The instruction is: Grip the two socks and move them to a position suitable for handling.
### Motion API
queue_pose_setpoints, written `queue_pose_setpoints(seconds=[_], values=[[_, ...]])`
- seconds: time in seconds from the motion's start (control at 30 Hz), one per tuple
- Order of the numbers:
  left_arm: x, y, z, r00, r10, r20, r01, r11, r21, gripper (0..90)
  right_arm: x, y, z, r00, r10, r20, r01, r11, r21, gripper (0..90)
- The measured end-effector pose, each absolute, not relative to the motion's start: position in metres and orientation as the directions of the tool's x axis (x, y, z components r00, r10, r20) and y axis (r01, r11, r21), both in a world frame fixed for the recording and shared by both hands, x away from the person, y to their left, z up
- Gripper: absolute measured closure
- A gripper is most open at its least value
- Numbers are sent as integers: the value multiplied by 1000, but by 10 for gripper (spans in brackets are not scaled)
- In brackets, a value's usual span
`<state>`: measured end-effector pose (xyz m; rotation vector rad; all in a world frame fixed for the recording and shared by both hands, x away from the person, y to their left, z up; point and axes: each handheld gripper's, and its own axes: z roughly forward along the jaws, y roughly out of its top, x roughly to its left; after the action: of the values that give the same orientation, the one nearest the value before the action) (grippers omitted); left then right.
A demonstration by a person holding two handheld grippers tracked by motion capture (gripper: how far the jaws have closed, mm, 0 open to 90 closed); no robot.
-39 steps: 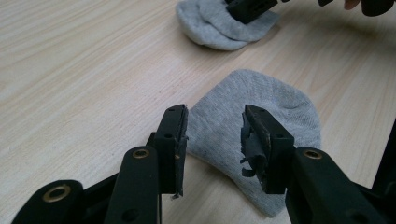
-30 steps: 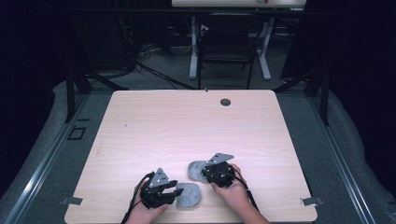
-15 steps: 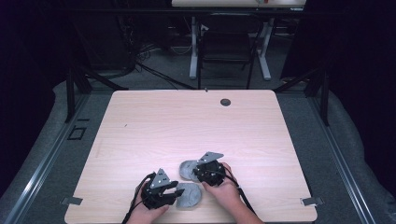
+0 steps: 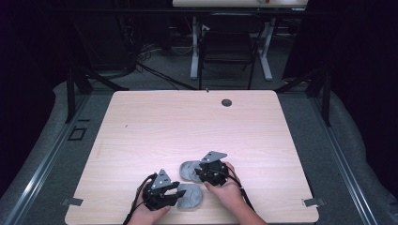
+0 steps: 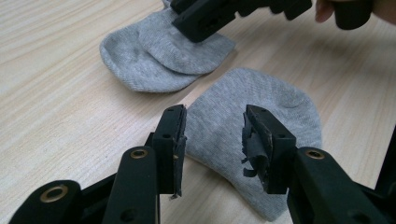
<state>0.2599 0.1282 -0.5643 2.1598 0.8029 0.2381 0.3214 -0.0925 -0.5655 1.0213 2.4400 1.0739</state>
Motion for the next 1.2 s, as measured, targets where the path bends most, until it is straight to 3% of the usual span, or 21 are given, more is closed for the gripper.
queue_pose_setpoints(seconds=[0.33, 0.57, 0.87, 1.2], values=[[259, 128, -562, 775, 626, -85, 460, -466, 756, 572, 311, -107, -548, -714, 700, 10, 460, 457, 761, 642], [258, 127, -561, 776, 626, -74, 451, -469, 760, 514, 294, -128, -542, -702, 712, 21, 468, 439, 767, 601], [257, 125, -561, 779, 620, -90, 452, -456, 767, 473, 274, -154, -539, -695, 718, 42, 488, 429, 760, 488], [255, 122, -561, 778, 622, -88, 450, -455, 769, 440, 263, -165, -547, -679, 731, 60, 491, 392, 778, 442]])
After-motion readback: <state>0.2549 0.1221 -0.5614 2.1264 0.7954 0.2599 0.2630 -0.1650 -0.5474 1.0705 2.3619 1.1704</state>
